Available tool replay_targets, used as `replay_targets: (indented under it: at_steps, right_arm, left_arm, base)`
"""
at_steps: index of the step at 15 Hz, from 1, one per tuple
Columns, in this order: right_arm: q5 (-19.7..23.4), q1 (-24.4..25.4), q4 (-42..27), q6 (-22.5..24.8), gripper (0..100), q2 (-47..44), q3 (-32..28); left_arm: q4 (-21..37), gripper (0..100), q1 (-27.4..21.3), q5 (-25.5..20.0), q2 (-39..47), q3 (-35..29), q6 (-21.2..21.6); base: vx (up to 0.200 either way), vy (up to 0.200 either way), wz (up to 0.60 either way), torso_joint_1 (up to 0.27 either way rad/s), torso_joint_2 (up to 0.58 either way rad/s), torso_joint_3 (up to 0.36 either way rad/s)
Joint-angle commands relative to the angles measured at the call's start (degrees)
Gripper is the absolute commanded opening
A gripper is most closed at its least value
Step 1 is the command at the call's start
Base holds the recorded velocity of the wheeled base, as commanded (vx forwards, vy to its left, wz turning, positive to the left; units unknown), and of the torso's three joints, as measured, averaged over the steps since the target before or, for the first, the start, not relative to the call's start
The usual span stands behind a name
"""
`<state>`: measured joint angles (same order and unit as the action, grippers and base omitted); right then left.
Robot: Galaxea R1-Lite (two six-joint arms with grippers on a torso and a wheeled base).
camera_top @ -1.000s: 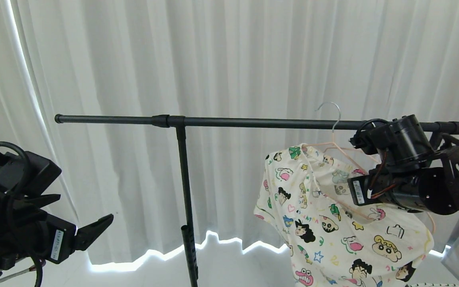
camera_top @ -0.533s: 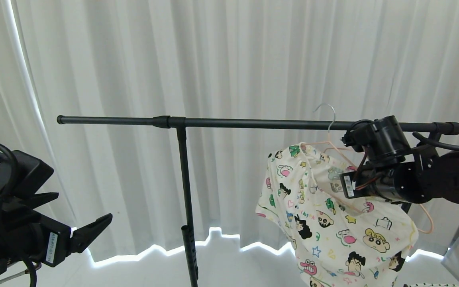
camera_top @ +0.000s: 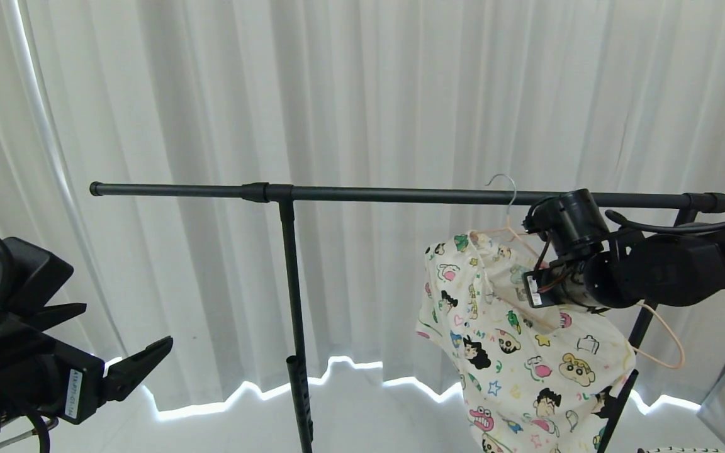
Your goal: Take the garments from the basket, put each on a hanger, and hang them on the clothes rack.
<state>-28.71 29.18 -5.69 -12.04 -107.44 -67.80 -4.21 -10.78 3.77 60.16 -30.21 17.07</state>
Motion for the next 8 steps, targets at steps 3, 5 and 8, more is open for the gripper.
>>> replay_targets:
  at_steps: [3,5,8]
  right_arm:
    - [-1.3,0.3,0.0,0.0,0,-2.0,0.0]
    - [-1.5,0.3,0.0,0.0,0,-2.1,-0.1]
    - [-1.7,0.5,0.1,-0.2,0,-1.9,0.0]
  left_arm:
    - [0.0,100,0.0,-0.1,0.0,0.1,0.0]
    - [0.0,100,-0.1,-0.2,0.0,0.1,0.0]
    - [0.0,100,-0.1,-0.3,0.0,0.1,-0.1]
  base:
    - [0.0,0.0,0.0,0.0,0.0,0.0]
    - [0.0,0.0,0.0,0.0,0.0,0.0]
    - [0.0,0.0,0.0,0.0,0.0,0.0]
